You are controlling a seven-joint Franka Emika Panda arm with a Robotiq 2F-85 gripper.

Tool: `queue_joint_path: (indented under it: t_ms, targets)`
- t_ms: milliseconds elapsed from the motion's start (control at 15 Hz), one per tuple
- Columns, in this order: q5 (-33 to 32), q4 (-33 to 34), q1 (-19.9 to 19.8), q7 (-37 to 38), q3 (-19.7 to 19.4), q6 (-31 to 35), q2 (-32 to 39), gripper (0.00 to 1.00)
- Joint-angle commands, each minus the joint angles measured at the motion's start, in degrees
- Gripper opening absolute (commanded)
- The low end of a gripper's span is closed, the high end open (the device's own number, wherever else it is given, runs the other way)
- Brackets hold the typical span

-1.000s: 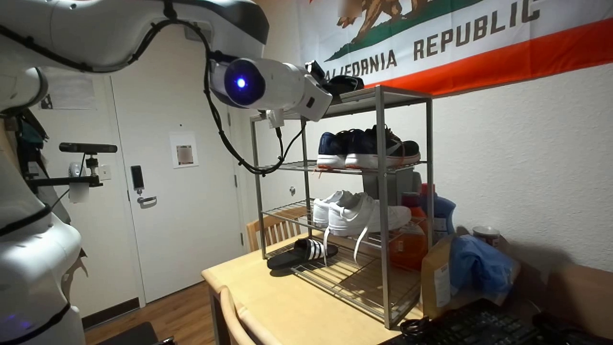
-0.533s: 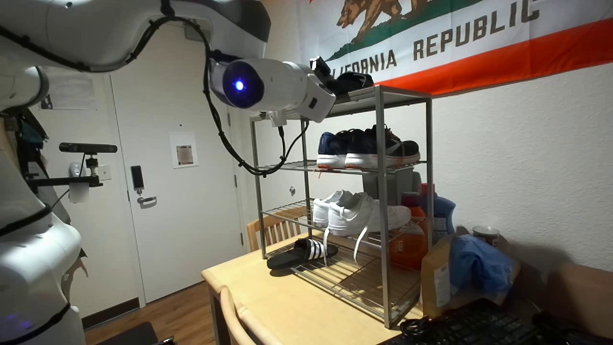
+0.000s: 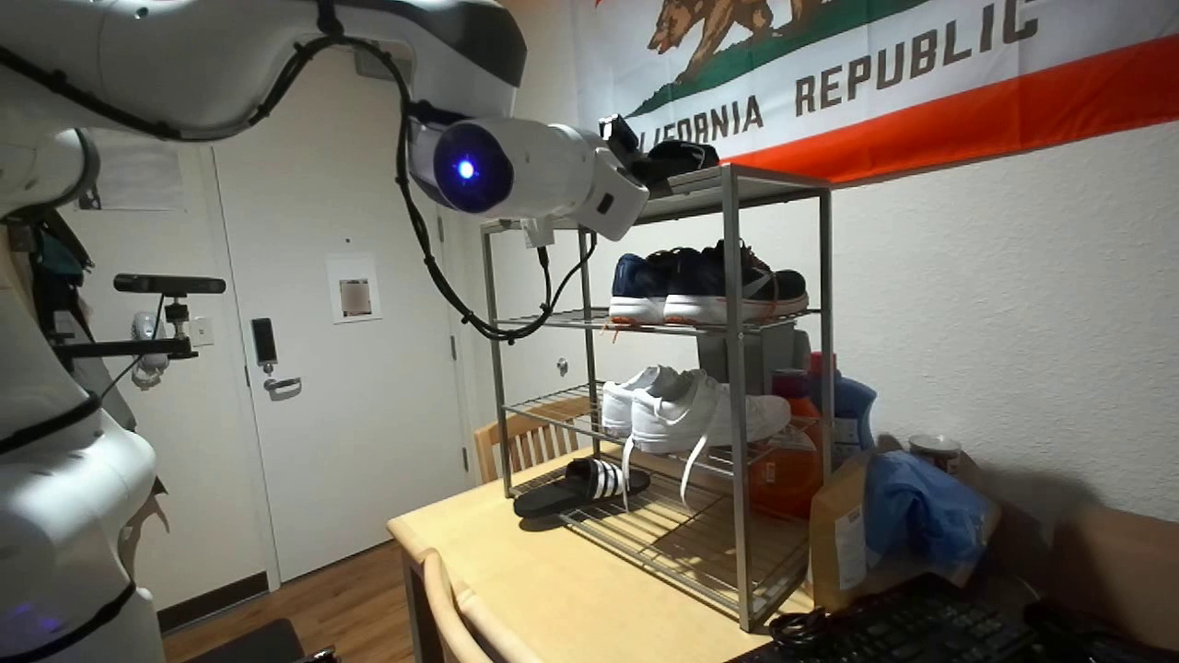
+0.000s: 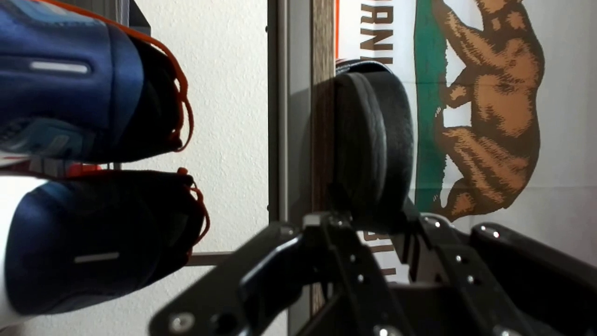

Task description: Remove the right slide sandal from the bottom shelf and place it on the topmost shelf of the shoe rack

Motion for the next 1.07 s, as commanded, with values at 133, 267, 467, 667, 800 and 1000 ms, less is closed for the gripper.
queue_joint_path:
  t_ms: [133,267,467,667,800,1000]
  targets:
    - [0.2,2.0,0.4,2.4,-0.4,0.1,0.9,0.51]
    - [-0.3,2.1,0.4,2.6,-0.4,-0.1,0.7,0.65]
    - [-1.2,1.8,0.4,3.3,-0.4,-0.3,0.4,0.87]
    - [-4.3,0.8,0.4,5.4,-0.3,-0.6,-0.2,1.00]
    - [-9.1,-0.9,0.7,7.7,0.1,-0.7,-1.1,1.00]
    - [-17.7,-4.3,1.4,9.9,0.8,-0.7,-2.7,1.00]
